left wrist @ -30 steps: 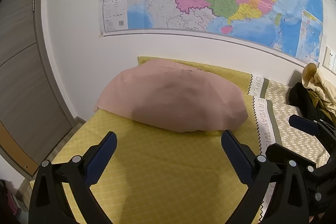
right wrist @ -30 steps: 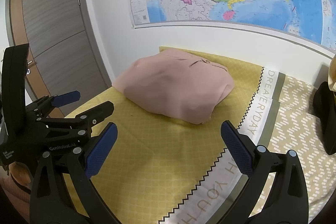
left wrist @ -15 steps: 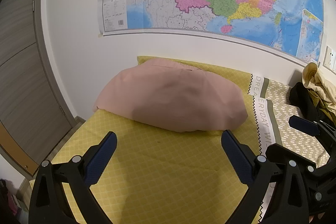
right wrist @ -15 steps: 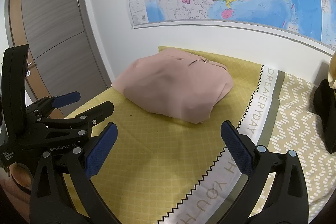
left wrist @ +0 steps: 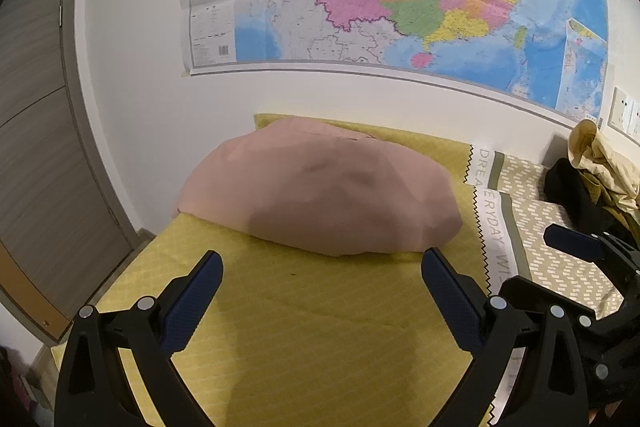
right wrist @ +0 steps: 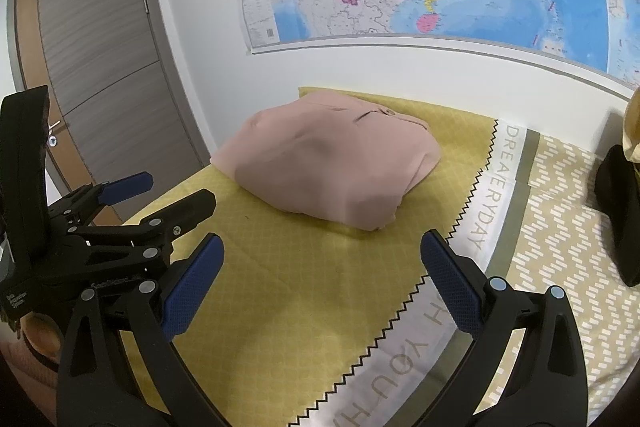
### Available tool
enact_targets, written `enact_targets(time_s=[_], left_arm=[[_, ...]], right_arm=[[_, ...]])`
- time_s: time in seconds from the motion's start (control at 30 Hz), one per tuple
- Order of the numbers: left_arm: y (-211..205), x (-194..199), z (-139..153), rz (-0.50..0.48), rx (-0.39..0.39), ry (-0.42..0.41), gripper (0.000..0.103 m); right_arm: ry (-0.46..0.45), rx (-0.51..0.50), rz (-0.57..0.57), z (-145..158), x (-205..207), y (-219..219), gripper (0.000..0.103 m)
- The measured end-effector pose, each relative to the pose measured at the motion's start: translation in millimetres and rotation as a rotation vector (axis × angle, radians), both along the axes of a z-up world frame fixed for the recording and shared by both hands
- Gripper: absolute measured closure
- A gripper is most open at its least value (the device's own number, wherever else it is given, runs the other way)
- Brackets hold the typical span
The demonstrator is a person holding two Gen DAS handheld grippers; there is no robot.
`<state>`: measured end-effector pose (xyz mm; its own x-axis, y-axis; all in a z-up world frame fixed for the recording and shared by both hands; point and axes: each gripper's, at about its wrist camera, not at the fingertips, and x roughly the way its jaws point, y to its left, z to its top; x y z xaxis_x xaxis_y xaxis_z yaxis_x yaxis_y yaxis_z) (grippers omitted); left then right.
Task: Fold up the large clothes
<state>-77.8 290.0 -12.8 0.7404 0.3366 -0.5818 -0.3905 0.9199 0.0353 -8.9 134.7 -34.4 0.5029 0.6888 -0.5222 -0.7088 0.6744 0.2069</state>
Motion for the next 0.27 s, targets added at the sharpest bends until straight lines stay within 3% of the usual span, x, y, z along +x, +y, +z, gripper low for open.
enact_targets(time_s=[0.27], left_arm=[[-13, 12, -6, -0.038, -0.043, 0.025, 0.007]], right_arm=[[0.010, -0.002, -0.049, -5, 1, -20, 0.006]])
